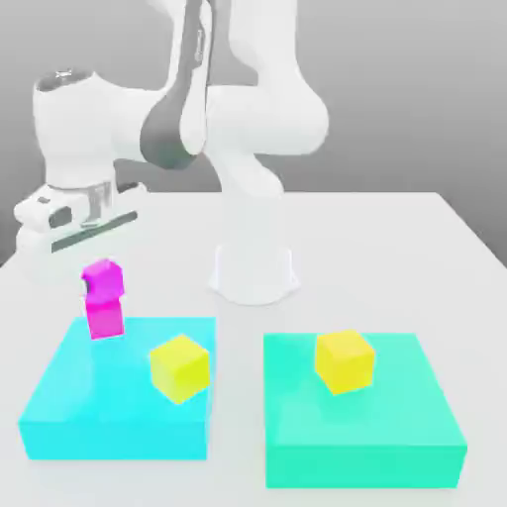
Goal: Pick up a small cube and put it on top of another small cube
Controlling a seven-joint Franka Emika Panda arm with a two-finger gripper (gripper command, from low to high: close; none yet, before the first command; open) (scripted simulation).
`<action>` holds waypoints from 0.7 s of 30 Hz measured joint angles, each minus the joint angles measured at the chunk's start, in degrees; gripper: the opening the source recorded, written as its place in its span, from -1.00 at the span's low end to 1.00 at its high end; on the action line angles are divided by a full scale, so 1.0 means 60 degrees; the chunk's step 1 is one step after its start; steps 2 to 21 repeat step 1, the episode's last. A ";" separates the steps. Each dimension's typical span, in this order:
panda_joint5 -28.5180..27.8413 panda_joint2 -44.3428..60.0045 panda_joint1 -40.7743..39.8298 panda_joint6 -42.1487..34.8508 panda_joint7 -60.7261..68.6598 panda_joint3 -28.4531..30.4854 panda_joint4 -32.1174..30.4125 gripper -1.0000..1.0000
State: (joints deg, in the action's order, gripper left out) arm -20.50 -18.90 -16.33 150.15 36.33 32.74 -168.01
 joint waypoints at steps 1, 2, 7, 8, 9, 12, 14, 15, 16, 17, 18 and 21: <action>0.0000 0.0000 0.0000 0.0000 0.0000 0.0000 0.0000 1.00; 0.0000 0.0000 0.0000 0.0000 0.0000 0.0000 0.0000 1.00; 0.0000 0.0000 0.0000 0.0000 0.0000 0.0000 0.0000 1.00; 0.0000 0.0000 0.0000 0.0000 0.0000 0.0000 0.0000 1.00; 0.0000 0.0000 0.0000 0.0000 0.0000 0.0000 0.0000 1.00; 0.0000 0.0000 0.0000 0.0000 0.0000 0.0000 0.0000 1.00; 0.0000 0.0000 0.0000 0.0000 0.0000 0.0000 0.0000 1.00; 0.0000 0.0000 0.0000 0.0000 0.0000 0.0000 0.0000 1.00; 0.0000 0.0000 0.0000 0.0000 0.0000 0.0000 0.0000 1.00; 0.0000 0.0000 0.0000 0.0000 0.0000 0.0000 0.0000 1.00; 0.0000 0.0000 0.0000 0.0000 0.0000 0.0000 0.0000 1.00; 0.0000 0.0000 0.0000 0.0000 0.0000 0.0000 0.0000 1.00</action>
